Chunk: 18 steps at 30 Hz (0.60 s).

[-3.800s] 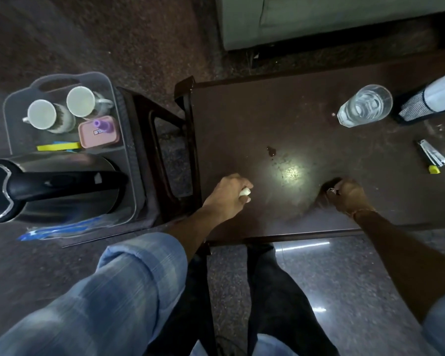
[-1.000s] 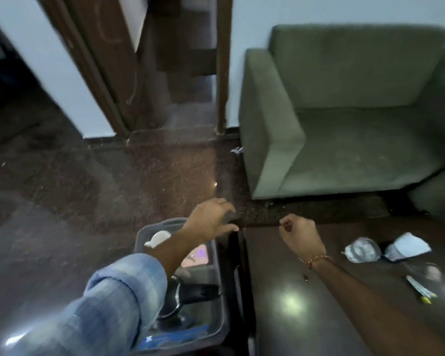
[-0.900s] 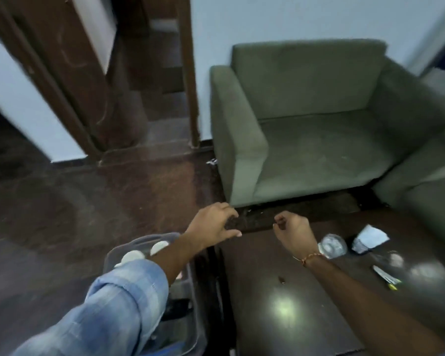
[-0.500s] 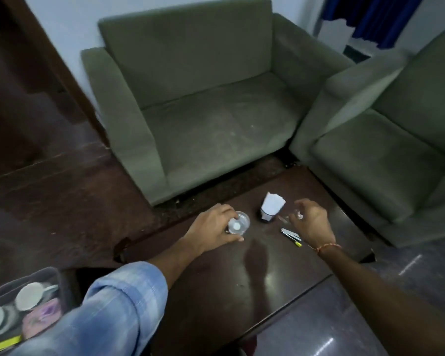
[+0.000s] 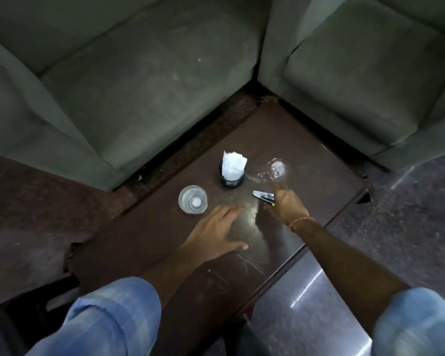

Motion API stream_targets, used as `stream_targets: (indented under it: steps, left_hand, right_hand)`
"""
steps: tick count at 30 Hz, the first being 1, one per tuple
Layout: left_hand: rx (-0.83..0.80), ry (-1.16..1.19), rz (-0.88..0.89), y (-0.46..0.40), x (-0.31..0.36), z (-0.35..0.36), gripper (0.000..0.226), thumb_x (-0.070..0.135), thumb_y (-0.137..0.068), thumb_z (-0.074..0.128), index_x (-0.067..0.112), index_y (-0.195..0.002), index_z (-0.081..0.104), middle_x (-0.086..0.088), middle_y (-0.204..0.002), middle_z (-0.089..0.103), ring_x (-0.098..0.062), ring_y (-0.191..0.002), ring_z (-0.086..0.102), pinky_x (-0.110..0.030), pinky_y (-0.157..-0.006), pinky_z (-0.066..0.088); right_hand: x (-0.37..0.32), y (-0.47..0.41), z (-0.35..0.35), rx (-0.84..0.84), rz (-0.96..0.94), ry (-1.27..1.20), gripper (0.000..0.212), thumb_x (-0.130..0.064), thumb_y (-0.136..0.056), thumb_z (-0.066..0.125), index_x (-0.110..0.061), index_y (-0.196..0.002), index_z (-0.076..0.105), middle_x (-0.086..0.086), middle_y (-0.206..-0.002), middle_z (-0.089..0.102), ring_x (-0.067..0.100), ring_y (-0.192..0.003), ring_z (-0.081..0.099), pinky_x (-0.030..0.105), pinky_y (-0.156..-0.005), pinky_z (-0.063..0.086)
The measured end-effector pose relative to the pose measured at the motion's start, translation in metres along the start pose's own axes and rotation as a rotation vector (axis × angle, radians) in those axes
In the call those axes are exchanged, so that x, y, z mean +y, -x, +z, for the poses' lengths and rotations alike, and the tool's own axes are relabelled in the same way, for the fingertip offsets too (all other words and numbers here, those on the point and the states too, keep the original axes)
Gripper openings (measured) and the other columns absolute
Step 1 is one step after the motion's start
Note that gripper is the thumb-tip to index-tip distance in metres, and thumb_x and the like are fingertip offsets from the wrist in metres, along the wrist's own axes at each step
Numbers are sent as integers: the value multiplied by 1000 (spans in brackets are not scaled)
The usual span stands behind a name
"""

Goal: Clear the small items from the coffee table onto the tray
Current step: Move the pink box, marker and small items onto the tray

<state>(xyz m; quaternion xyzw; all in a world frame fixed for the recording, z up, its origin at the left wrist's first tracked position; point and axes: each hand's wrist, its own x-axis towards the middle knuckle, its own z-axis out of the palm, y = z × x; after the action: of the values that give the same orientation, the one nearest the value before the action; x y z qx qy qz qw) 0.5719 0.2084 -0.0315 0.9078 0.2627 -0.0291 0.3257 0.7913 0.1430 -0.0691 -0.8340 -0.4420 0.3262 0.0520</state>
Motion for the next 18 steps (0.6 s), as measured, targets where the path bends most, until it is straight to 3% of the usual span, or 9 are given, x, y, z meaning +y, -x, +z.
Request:
stream_targets:
  steps: [4,9,14,18]
  left_hand:
    - [-87,22,-55,15,-23,24,91,56,-74,74,30,-149,29,4,-148,38,-11,-137,31,-27,-109,33]
    - [-110,35,-100,30,-39,29,91,55,-75,74,31,-150,26,5,-149,35,-10,-138,29,-33,-109,38]
    - [-71,18,-109,51,-52,13,92,56,-75,73,32,-150,24,7,-151,32,-10,-139,27,-33,-108,38]
    - [-13,-16,-113,84,-59,-19,92,57,-74,73,30,-149,27,6,-152,32,-10,-139,26,-31,-109,35]
  right_hand:
    - [9,-21,27,-59,49,158,59,-28,-90,61,-6,-140,37,17,-138,49,35,-125,48,42,-100,46]
    - [18,-26,52,76,95,327,34,-22,-93,50,-10,-125,54,12,-124,55,31,-117,51,42,-89,50]
    - [16,-22,58,48,232,156,36,-24,-80,71,-4,-110,65,19,-108,65,38,-102,63,41,-81,54]
    - [-6,1,51,101,301,2,43,-35,-72,80,-2,-96,66,23,-99,69,41,-90,67,35,-70,48]
